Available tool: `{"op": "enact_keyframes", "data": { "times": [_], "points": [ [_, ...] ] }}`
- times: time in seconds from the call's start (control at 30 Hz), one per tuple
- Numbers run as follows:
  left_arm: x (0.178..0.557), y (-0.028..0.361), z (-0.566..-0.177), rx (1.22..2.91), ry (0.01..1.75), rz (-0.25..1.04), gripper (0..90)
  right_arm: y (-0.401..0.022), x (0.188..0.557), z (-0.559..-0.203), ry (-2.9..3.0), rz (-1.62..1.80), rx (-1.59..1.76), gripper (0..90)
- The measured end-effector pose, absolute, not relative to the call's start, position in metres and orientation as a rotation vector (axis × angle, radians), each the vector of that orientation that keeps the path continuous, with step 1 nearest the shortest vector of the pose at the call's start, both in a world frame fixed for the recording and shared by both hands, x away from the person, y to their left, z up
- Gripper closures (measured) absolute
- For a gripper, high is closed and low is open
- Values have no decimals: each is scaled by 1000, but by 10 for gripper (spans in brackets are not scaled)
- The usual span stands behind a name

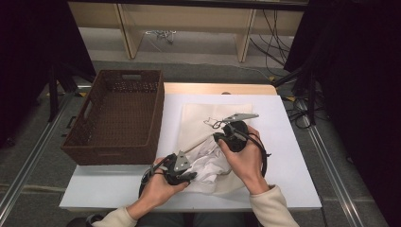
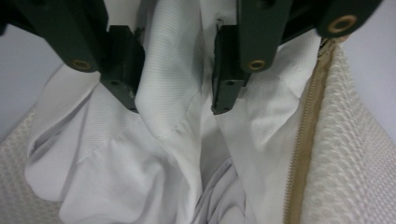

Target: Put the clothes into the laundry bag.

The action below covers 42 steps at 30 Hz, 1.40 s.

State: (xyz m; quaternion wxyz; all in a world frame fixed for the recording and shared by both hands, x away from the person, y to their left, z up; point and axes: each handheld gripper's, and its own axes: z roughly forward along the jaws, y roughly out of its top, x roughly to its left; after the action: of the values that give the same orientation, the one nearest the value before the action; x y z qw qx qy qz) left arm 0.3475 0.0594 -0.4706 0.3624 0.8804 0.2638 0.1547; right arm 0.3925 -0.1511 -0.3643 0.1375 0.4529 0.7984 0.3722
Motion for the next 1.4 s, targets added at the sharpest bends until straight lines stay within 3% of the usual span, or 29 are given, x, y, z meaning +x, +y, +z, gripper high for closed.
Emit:
{"op": "enact_keyframes", "data": {
  "times": [0.23, 0.33, 0.77, 1.4],
  "points": [
    [355, 62, -476, 2233, 727, 336, 823, -151, 395, -366, 2316, 1064, 1250, 881],
    [356, 64, -478, 2193, 745, 321, 857, -150, 394, -367, 2307, 1078, 1295, 881],
    [351, 56, -457, 2007, 760, 244, 870, -150, 393, -365, 2319, 1053, 1273, 882],
    [380, 26, -457, 2048, 776, 331, 867, -150, 393, -365, 2311, 1086, 1248, 882]
  ]
}}
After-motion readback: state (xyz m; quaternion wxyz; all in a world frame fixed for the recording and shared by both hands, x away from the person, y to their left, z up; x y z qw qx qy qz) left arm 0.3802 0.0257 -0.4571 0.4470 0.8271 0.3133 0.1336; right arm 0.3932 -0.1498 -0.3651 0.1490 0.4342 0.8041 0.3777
